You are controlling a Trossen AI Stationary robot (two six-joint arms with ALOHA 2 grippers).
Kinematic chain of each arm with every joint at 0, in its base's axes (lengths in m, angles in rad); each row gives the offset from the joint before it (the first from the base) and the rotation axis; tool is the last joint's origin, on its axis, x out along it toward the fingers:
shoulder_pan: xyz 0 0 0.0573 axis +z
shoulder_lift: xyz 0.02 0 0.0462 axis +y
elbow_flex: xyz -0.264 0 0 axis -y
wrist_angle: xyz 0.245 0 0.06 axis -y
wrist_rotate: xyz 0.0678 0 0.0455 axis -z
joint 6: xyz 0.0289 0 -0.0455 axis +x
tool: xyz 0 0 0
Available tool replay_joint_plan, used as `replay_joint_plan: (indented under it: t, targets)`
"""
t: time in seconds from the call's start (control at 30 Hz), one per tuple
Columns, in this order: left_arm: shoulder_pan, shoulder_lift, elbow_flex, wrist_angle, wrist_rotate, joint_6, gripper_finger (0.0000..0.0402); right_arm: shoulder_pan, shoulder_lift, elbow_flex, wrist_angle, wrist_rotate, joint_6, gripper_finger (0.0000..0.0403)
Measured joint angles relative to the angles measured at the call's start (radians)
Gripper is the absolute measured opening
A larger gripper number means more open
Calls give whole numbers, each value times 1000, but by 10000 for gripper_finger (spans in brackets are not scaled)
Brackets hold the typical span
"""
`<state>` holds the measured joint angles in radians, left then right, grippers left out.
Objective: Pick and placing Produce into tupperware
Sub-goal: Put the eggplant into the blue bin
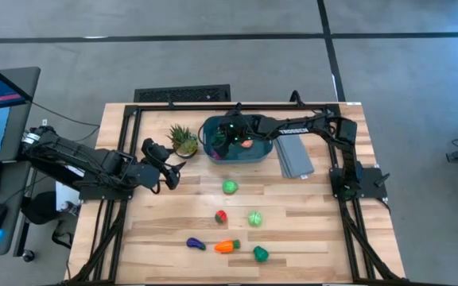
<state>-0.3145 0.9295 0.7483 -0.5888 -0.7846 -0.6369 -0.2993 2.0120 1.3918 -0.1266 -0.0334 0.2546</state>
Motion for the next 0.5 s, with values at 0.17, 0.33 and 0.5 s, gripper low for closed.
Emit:
replay_joint_plan:
  t: [0.17, 0.33, 0.5]
  targets:
    - [0, 0, 0, 0, 4, 0, 271, -1, -42, 0, -19, -19, -19, 377]
    - [0, 0, 0, 0, 12, 1, 271, 5, -118, 0, -134, -22, -94, 374]
    - [0, 0, 0, 0, 12, 5, 271, 11, -210, -11, -236, -23, -139, 370]
